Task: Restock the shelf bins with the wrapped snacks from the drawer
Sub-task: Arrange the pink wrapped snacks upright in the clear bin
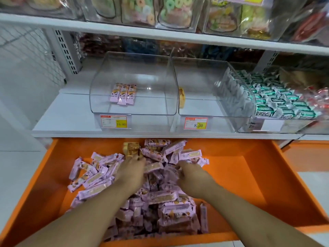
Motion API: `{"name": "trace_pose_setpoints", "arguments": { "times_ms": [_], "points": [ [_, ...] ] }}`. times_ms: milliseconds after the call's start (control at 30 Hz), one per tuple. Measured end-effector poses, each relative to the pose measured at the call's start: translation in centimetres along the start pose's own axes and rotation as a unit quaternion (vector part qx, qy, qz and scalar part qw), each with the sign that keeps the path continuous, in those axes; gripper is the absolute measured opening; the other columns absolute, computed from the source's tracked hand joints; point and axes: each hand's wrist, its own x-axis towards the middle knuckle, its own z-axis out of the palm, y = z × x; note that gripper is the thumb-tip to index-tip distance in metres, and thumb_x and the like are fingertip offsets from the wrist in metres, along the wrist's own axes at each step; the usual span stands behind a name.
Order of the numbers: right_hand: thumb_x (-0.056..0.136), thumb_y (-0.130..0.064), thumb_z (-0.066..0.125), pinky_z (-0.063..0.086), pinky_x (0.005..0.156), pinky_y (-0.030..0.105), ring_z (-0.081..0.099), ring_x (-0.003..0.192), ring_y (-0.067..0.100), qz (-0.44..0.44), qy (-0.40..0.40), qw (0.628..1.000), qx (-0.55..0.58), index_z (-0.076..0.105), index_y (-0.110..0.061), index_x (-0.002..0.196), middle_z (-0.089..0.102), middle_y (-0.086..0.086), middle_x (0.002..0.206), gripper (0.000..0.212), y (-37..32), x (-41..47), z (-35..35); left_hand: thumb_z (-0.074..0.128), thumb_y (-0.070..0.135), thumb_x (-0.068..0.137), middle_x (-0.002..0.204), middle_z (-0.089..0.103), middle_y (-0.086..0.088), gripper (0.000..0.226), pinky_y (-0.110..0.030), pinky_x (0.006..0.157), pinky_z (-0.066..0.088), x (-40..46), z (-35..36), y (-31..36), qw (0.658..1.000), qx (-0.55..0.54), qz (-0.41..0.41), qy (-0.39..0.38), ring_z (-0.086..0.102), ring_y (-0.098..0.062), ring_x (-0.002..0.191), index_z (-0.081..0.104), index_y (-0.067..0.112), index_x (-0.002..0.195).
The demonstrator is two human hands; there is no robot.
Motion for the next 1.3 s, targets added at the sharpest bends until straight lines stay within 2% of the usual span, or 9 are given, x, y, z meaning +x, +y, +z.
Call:
{"name": "trace_pose_setpoints", "arguments": {
  "times_ms": [167, 333, 433, 533, 667, 800, 933, 1100, 1300],
  "points": [
    [0.098, -0.013, 0.063, 0.045, 0.053, 0.031, 0.057, 0.061, 0.016, 0.024, 0.024, 0.972, 0.232, 0.048, -0.019, 0.117, 0.069, 0.006, 0.092, 0.026, -0.8, -2.4, -4.6, 0.066, 0.034, 0.096, 0.101, 0.067, -0.003, 0.029, -0.033, 0.06, 0.046, -3.8, -5.9, 0.7, 0.989, -0.145, -0.02, -0.001, 0.067, -0.021, 0.085, 0.055, 0.025, 0.12],
    [0.091, -0.015, 0.062, 0.043, 0.071, 0.04, 0.059, 0.075, 0.026, -0.005, 0.049, 0.902, 0.43, 0.062, -0.024, 0.107, 0.072, 0.019, 0.094, 0.018, -2.4, -6.1, -9.0, 0.085, 0.041, 0.079, 0.101, 0.069, 0.008, 0.037, -0.028, 0.072, 0.05, -8.0, -12.7, 1.7, 0.929, -0.368, -0.008, 0.032, 0.065, -0.01, 0.088, 0.058, 0.032, 0.103],
    [0.095, 0.004, 0.051, 0.051, 0.064, 0.032, 0.061, 0.072, 0.028, -0.056, 0.033, 0.84, 0.538, 0.068, -0.01, 0.117, 0.072, 0.02, 0.086, 0.031, -3.8, -8.7, -10.4, 0.093, 0.038, 0.071, 0.101, 0.076, 0.007, 0.047, -0.03, 0.082, 0.058, -10.4, -15.1, 2.3, 0.883, -0.468, 0.005, 0.036, 0.073, -0.01, 0.089, 0.06, 0.037, 0.105],
    [0.099, -0.006, 0.06, 0.055, 0.073, 0.044, 0.065, 0.076, 0.034, -0.094, 0.005, 0.802, 0.59, 0.063, -0.001, 0.125, 0.071, 0.024, 0.093, 0.027, -5.5, -10.3, -10.6, 0.093, 0.022, 0.076, 0.098, 0.079, 0.006, 0.046, -0.034, 0.077, 0.063, -12.0, -16.5, 3.3, 0.835, -0.549, 0.003, 0.038, 0.076, -0.017, 0.086, 0.062, 0.029, 0.109],
    [0.095, -0.009, 0.074, 0.06, 0.078, 0.046, 0.072, 0.085, 0.037, -0.106, 0.031, 0.804, 0.584, 0.065, -0.008, 0.12, 0.074, 0.021, 0.11, 0.026, -7.2, -10.3, -10.6, 0.088, 0.023, 0.083, 0.099, 0.079, 0.01, 0.033, -0.041, 0.082, 0.063, -11.9, -17.2, 3.7, 0.817, -0.575, -0.007, 0.048, 0.077, -0.016, 0.084, 0.069, 0.032, 0.108],
    [0.099, 0.001, 0.066, 0.055, 0.06, 0.023, 0.07, 0.067, 0.011, -0.096, 0.044, 0.805, 0.584, 0.062, -0.011, 0.098, 0.068, -0.01, 0.07, 0.012, -7.4, -9.3, -11.4, 0.079, 0.02, 0.092, 0.106, 0.078, -0.002, 0.022, -0.054, 0.096, 0.059, -10.4, -17.4, 2.4, 0.774, -0.632, -0.019, 0.026, 0.077, -0.023, 0.093, 0.076, 0.031, 0.112],
    [0.097, -0.004, 0.071, 0.064, 0.078, 0.045, 0.069, 0.088, 0.03, -0.051, 0.062, 0.777, 0.625, 0.067, -0.013, 0.114, 0.064, 0.009, 0.097, 0.019, -7.1, -7.8, -12.2, 0.07, 0.009, 0.096, 0.093, 0.078, -0.01, 0.023, -0.04, 0.078, 0.062, -9.2, -18.2, 2.0, 0.716, -0.696, -0.043, 0.033, 0.075, -0.023, 0.078, 0.072, 0.025, 0.113],
    [0.097, -0.013, 0.073, 0.059, 0.089, 0.044, 0.074, 0.103, 0.036, -0.066, 0.064, 0.786, 0.611, 0.065, -0.014, 0.126, 0.074, 0.016, 0.118, 0.031, -7.4, -6.1, -12.2, 0.058, 0.009, 0.103, 0.104, 0.08, -0.007, 0.03, -0.061, 0.101, 0.05, -8.7, -18.2, 2.3, 0.733, -0.679, -0.031, -0.007, 0.075, -0.039, 0.098, 0.069, 0.024, 0.126],
    [0.096, -0.022, 0.076, 0.056, 0.093, 0.052, 0.074, 0.098, 0.028, -0.09, 0.067, 0.802, 0.587, 0.066, -0.029, 0.123, 0.077, 0.008, 0.111, 0.03, -7.6, -6.0, -12.2, 0.069, 0.011, 0.098, 0.108, 0.08, -0.004, 0.031, -0.054, 0.096, 0.05, -8.9, -18.5, 2.4, 0.749, -0.662, -0.014, -0.014, 0.072, -0.037, 0.109, 0.069, 0.031, 0.122]
  ]
}}
